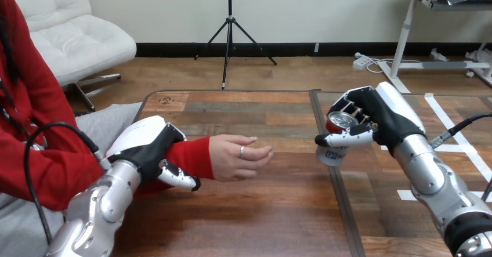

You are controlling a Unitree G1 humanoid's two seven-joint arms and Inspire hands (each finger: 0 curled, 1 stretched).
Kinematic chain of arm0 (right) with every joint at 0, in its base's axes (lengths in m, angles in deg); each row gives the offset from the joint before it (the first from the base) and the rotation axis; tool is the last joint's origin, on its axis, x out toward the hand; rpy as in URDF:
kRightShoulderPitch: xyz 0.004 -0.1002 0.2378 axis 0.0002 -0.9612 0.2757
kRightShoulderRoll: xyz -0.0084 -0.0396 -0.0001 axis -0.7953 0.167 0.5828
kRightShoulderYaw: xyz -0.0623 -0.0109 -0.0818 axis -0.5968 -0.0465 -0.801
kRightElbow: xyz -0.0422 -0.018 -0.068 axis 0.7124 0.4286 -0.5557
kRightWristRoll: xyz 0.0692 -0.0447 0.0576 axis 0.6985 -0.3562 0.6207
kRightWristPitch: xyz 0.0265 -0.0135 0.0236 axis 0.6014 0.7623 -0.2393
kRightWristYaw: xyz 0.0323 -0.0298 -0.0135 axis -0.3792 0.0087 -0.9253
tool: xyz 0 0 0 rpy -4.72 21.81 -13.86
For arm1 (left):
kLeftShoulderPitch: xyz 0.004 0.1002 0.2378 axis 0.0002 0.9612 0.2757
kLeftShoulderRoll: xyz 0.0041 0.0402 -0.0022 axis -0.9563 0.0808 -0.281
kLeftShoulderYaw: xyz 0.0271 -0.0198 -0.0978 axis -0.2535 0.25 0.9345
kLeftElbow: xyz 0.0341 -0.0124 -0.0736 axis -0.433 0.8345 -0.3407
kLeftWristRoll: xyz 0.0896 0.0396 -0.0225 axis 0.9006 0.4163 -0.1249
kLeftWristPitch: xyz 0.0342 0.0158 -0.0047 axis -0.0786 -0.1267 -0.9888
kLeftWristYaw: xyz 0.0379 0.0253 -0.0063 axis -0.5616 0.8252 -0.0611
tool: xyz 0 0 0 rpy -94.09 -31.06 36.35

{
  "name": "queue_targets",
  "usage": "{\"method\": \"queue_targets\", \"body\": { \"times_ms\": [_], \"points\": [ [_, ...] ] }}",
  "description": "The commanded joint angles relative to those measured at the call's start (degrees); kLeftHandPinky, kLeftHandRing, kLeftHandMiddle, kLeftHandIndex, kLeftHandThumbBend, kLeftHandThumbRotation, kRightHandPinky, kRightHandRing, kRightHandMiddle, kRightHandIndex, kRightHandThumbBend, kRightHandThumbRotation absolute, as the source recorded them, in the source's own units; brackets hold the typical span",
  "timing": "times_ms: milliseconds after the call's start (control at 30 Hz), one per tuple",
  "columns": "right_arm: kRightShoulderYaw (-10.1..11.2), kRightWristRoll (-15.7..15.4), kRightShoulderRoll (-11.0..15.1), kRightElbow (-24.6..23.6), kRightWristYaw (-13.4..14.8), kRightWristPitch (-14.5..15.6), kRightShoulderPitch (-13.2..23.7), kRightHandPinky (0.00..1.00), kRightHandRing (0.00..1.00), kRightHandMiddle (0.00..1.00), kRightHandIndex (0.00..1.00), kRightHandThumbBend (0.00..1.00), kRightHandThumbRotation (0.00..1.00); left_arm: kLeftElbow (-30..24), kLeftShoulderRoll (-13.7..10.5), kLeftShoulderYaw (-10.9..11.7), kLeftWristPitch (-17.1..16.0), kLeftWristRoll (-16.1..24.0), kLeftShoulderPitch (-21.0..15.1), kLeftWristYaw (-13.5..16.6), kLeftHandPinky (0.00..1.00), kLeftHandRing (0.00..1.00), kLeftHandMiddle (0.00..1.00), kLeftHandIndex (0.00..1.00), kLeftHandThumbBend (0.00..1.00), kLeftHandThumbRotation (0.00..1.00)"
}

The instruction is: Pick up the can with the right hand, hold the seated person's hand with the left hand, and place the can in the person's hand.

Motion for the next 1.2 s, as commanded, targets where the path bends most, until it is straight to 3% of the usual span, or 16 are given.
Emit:
{"method": "queue_targets", "body": {
  "times_ms": [0, 1167],
  "points": [
    [-0.1, 0.3, -1.7, -3.6, 1.4, -0.9, 7.2, 0.31, 0.35, 0.41, 0.47, 0.71, 0.0, -6.4, 6.8, -0.9, -4.0, -3.0, -19.3, 1.3, 0.13, 0.2, 0.29, 0.34, 0.64, 0.0],
    [-1.0, -0.9, -4.7, -5.6, 1.1, -0.9, 9.6, 0.3, 0.34, 0.4, 0.47, 0.71, 0.0, -6.4, 8.3, -0.1, -5.3, -3.4, -20.7, 1.8, 0.14, 0.2, 0.29, 0.33, 0.61, 0.0]
  ]
}}
